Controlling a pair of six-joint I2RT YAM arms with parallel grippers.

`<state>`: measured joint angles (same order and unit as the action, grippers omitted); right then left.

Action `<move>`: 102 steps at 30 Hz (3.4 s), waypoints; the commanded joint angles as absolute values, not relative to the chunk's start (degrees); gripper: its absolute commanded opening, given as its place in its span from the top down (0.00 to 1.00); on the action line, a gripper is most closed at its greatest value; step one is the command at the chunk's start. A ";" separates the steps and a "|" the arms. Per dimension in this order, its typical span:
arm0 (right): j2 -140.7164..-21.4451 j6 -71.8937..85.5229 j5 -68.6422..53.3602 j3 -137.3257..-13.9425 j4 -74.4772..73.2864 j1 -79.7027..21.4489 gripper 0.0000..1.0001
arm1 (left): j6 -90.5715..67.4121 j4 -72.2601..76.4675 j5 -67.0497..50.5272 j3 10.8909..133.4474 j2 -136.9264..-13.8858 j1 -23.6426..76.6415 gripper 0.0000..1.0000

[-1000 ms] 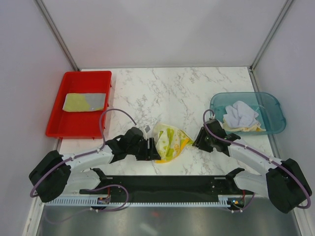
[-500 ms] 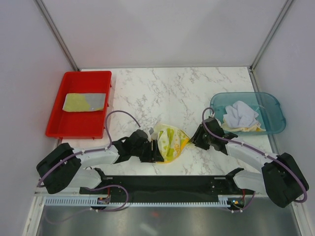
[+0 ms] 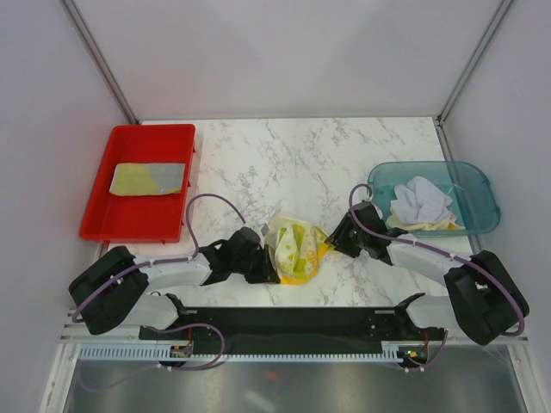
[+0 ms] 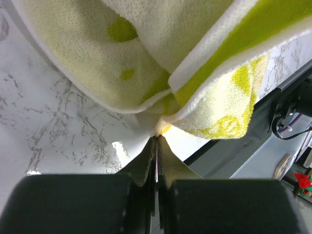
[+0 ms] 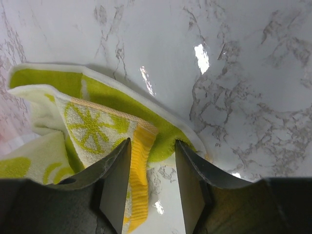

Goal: Fold and stack the towels
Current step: Flatten out the crumpled towel

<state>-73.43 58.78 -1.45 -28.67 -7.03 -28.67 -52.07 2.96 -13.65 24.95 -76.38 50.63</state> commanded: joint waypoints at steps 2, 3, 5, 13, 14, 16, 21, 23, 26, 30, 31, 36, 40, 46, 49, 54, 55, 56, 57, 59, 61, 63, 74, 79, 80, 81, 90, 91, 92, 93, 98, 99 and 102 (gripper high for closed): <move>-75.67 60.73 -1.14 -30.59 -2.73 -28.92 0.50 | -53.26 5.01 -13.45 25.22 -76.64 50.98 0.98; -76.02 60.73 -1.32 -30.93 -2.64 -28.92 0.50 | -53.26 5.01 -13.45 25.31 -76.73 50.98 0.98; -76.55 61.00 -1.76 -31.11 -2.11 -28.92 0.51 | -53.26 5.01 -13.71 25.23 -76.55 50.98 0.98; -76.20 61.53 -2.46 -32.17 -2.63 -28.92 0.53 | -53.79 4.57 -13.89 25.40 -76.29 50.98 0.98; -75.85 61.44 -2.46 -32.25 -3.42 -28.92 0.52 | -53.88 4.40 -13.89 25.40 -76.20 50.89 0.98; -74.98 61.17 -2.02 -32.43 -4.56 -28.92 0.49 | -54.23 4.04 -13.80 25.40 -76.11 50.98 0.98; -72.86 60.56 -1.93 -33.31 -6.68 -28.83 0.50 | -54.49 3.43 -13.54 25.49 -75.32 50.98 0.98; -71.81 60.29 -1.41 -33.92 -7.82 -28.92 0.50 | -54.58 3.25 -13.10 25.31 -74.45 50.98 0.98; -71.80 60.38 -1.32 -34.36 -7.82 -28.92 0.50 | -54.76 2.64 -12.57 25.22 -73.13 50.98 0.98; -73.30 60.73 -1.93 -34.63 -7.39 -29.09 0.51 | -54.84 1.50 -11.52 25.31 -71.90 50.98 0.98; -73.82 60.99 -2.02 -34.54 -7.03 -29.18 0.50 | -54.84 1.32 -11.34 25.31 -71.81 50.98 0.98; -76.02 61.70 -2.90 -33.92 -4.40 -29.62 0.51 | -55.11 1.23 -11.16 25.40 -71.98 50.98 0.98; -78.04 62.40 -2.99 -33.14 -2.55 -29.79 0.51 | -55.02 1.14 -11.34 25.66 -72.42 50.98 0.98; -80.33 62.67 -2.46 -33.14 -0.79 -29.97 0.53 | -54.93 0.79 -11.25 25.75 -72.16 50.98 0.98; -80.51 63.02 -1.50 -32.61 -0.53 -29.97 0.57 | -54.93 0.35 -10.73 25.84 -71.90 50.98 0.98; -80.60 63.02 -0.62 -31.56 -0.44 -29.97 0.79 | -55.37 0.35 -9.41 25.23 -71.37 50.98 0.80; -80.33 63.10 -0.53 -31.29 -0.53 -29.97 0.86 | -55.46 0.35 -8.62 25.05 -71.37 50.98 0.64; -80.07 63.19 -0.35 -30.85 -0.53 -29.97 0.89 | -55.46 0.35 -8.18 24.79 -71.28 50.98 0.57; -79.98 63.19 -0.35 -30.68 -0.44 -29.97 0.92 | -55.46 0.35 -7.83 24.35 -71.02 50.89 0.52; -79.54 63.11 -0.35 -30.06 -0.44 -29.97 0.99 | -55.37 1.31 -7.82 23.91 -71.02 50.98 0.45; -79.19 63.11 -0.35 -29.80 -0.53 -29.97 1.00 | -55.11 2.72 -8.00 22.94 -71.10 50.98 0.41; -79.19 63.28 -0.35 -29.18 -0.44 -29.97 1.00 | -55.11 4.83 -8.00 22.07 -72.15 50.98 0.39; -77.08 63.37 0.79 -27.60 0.97 -29.97 1.00 | -56.34 19.16 -12.66 18.37 -79.71 52.21 0.51; -75.33 63.02 1.40 -27.51 0.36 -29.97 1.00 | -57.57 16.27 -13.18 19.42 -79.54 52.21 0.90; -74.63 62.76 1.84 -27.86 0.09 -29.97 1.00 | -57.92 15.39 -13.27 20.12 -78.67 52.21 0.93; -72.79 62.58 2.28 -28.12 -1.57 -29.97 1.00 | -57.92 13.81 -13.27 20.56 -78.14 52.21 0.96; -49.79 59.06 9.49 -31.29 -18.80 -29.97 1.00 | -59.33 -4.28 -13.55 28.99 -62.06 52.21 0.98; -47.92 59.24 10.10 -32.07 -19.07 -29.97 1.00 | -59.33 -6.31 -12.67 31.09 -60.22 52.12 0.98; -46.51 59.76 12.02 -32.95 -18.90 -29.97 1.00 | -58.54 -10.50 -11.70 36.51 -60.03 52.03 0.98; -45.28 59.77 13.43 -34.00 -18.11 -29.97 1.00 | -57.67 -12.20 -10.65 39.61 -60.46 51.51 0.98; -55.25 51.96 24.32 -53.75 -11.96 -29.88 1.00 | -50.12 -18.10 -14.75 63.74 -72.75 44.40 0.98; -62.07 48.20 27.39 -58.23 -11.26 -29.71 1.00 | -49.31 -18.54 -17.03 67.20 -74.86 39.77 0.98; -76.60 39.42 28.30 -81.64 -6.44 -27.61 1.00 | -47.73 -18.28 -19.86 81.79 -84.09 29.99 0.98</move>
<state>-66.28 50.57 21.87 -64.55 -15.53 -29.26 -52.51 -15.64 -16.80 71.75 -77.89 37.82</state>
